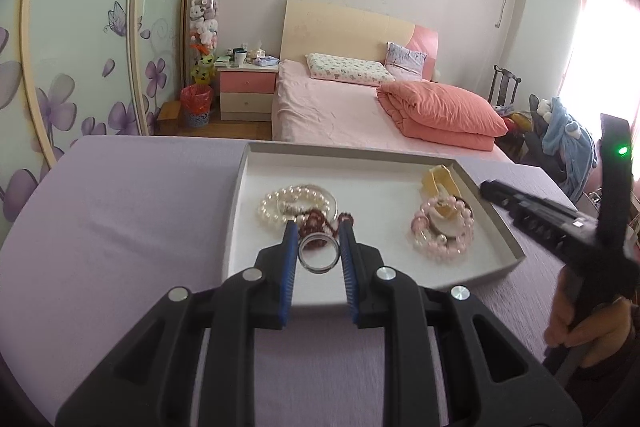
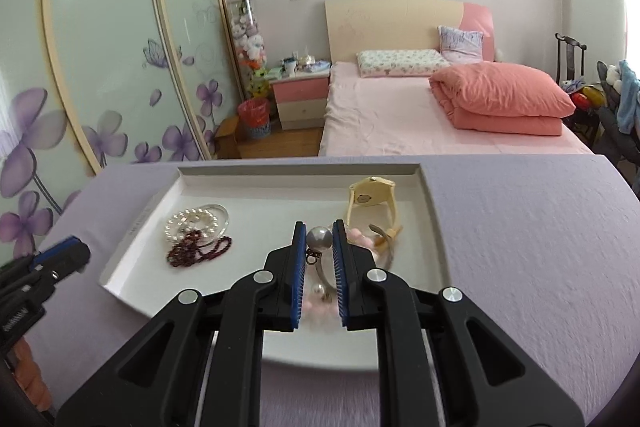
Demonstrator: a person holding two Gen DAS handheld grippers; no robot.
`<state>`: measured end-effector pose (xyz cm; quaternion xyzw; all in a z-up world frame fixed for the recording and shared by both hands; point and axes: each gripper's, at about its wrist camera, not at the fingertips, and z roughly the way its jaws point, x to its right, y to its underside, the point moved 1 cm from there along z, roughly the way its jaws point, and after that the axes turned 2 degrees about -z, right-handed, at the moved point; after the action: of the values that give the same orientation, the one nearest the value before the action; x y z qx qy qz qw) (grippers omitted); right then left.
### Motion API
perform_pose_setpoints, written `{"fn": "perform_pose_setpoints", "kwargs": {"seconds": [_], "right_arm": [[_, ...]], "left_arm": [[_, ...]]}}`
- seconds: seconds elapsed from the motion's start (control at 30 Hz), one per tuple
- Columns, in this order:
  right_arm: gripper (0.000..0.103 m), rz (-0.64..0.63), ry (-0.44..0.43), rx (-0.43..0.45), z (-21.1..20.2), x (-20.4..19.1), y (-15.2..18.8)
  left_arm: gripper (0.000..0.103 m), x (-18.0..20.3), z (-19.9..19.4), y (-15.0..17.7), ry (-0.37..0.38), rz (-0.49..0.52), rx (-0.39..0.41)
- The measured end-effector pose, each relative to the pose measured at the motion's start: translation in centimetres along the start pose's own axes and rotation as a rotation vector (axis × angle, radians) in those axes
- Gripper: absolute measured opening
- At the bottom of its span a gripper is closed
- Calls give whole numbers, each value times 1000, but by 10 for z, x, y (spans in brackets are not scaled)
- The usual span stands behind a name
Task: Organize jewelry
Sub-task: 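Carry the silver ring and pearl earring over the tray with both grippers, then open the right gripper to drop the pearl earring while the left releases the silver ring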
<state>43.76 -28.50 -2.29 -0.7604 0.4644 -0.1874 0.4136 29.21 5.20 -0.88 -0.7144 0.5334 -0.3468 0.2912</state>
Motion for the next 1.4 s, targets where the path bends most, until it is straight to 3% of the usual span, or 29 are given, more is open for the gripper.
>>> {"fn": "perform_pose_setpoints", "kwargs": {"seconds": [0.33,0.4,0.43,0.5,0.83,1.4], "right_arm": [[15,0,13,-35,29,0,9],[27,1,8,-37,28,-1,10],[44,3,7,-29,26,-1,10],[56,-4,12,-6,21,-2,11],[68,-39,32,48,10,-4,12],[74,11,82,58,14,16,14]], "left_arm": [[21,11,43,-9,31,6,-36],[21,12,47,-10,35,5,-35],[21,12,49,-11,36,5,-36],[21,13,53,-11,37,11,-40],[21,18,69,-12,47,31,-61],[22,30,109,-15,85,19,-113]]}}
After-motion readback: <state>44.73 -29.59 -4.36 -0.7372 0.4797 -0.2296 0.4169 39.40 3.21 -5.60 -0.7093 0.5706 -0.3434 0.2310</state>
